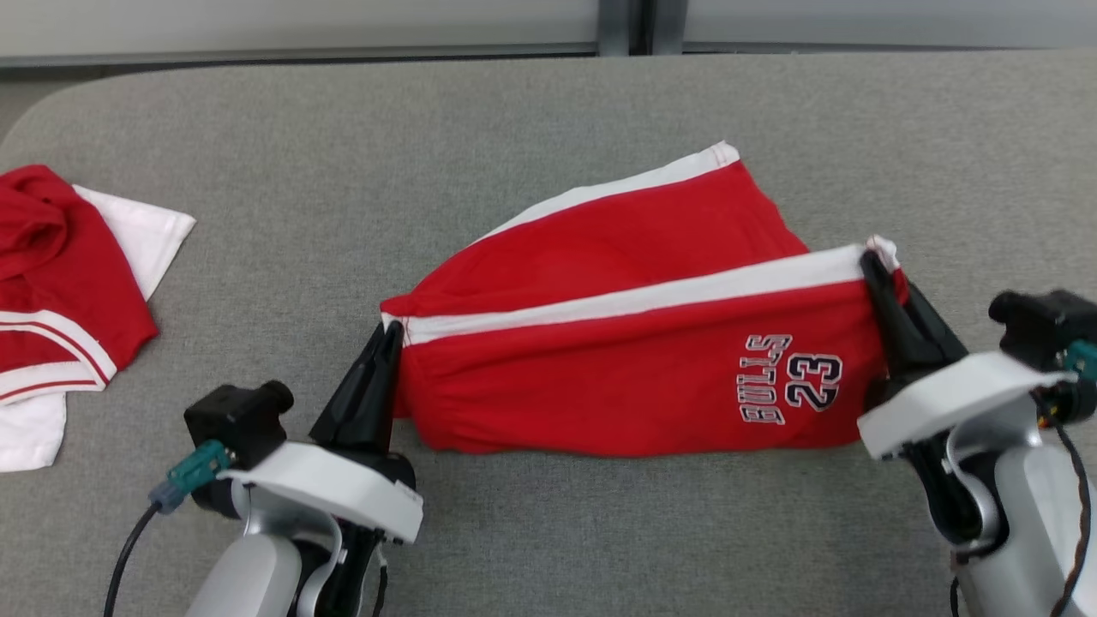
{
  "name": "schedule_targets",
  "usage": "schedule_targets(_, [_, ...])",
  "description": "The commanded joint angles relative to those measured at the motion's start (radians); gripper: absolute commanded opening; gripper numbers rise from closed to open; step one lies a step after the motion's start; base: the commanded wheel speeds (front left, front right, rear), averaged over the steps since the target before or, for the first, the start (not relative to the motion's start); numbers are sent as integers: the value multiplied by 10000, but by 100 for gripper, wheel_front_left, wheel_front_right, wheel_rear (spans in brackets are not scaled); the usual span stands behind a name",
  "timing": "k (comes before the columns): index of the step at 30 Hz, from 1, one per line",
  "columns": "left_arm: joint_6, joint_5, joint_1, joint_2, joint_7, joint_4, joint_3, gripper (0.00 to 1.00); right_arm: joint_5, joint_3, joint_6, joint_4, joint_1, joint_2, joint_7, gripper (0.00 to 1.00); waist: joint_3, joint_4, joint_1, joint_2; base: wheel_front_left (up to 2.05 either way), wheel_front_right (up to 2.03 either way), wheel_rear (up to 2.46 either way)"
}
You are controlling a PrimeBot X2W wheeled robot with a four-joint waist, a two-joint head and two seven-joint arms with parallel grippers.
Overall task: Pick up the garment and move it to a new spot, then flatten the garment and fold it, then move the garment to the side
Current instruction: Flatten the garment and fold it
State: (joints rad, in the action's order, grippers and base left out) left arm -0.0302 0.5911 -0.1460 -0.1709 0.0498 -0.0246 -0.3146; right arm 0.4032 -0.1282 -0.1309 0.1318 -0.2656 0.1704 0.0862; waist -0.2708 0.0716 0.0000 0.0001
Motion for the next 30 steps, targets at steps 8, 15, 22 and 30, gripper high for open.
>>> schedule_targets(8, [395,71,-1944,514,648,-1499,-13,0,525,-1120,2,2504,-3302,750,-782,0,-1260,870,0,-1,0,0,0])
schedule_targets(15, [681,335,-3047,852,1188,-2765,-55,0,1007,-2022,2,4634,-5236,850,-1307,0,-1595,1063,0,-1,0,0,0])
schedule_targets(22, [892,478,-3848,1001,1356,-4040,-264,5,1527,-2724,2,6435,-6268,693,-1660,0,-1782,1105,0,-1,0,0,0])
schedule_targets(30, [503,-16,-3934,959,1719,-4646,-455,100,1564,-3936,2,7093,-6607,776,-2732,100,-1713,909,0,-1,0,0,0])
